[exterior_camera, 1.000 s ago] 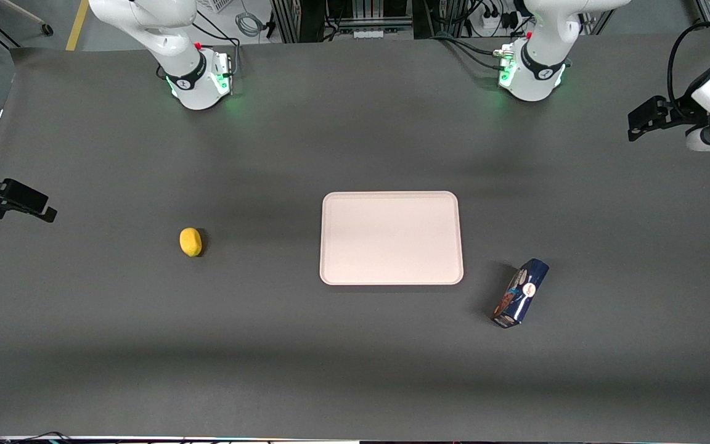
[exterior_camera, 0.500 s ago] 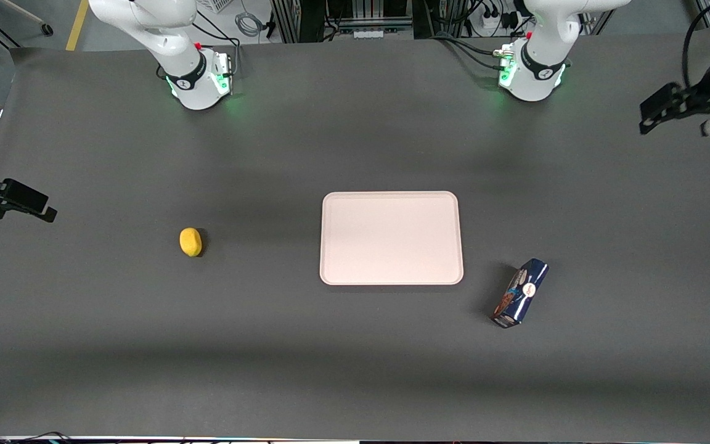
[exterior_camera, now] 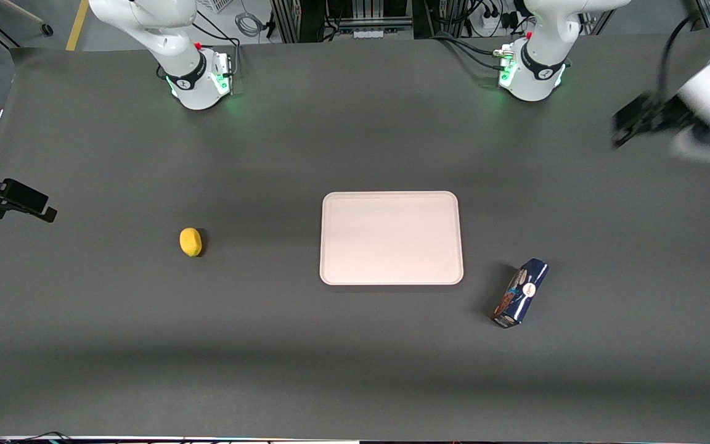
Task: Place cookie box on tray
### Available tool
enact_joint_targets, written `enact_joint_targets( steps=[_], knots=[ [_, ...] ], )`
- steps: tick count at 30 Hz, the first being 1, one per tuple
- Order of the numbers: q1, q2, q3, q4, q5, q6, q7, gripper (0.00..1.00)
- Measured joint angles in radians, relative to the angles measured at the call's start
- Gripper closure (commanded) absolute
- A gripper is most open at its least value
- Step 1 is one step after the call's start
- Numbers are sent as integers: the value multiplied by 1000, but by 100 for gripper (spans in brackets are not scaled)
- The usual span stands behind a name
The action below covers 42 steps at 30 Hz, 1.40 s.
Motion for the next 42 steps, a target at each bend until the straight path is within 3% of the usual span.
enact_joint_targets(
  steps=[7, 17, 18, 21, 23, 35, 42],
  knots=[
    [0, 91, -1, 0, 34, 76, 2, 0],
    [-16, 106, -2, -43, 61, 96, 1, 3],
    [-17, 106, -2, -55, 64, 114, 0, 14],
    [-19, 106, -3, -102, 76, 178, -8, 73],
    [-19, 106, -2, -127, 79, 204, -14, 98],
    [-16, 88, -2, -140, 80, 209, -27, 100],
    [-11, 59, -2, -92, 77, 114, -28, 100]
  ],
)
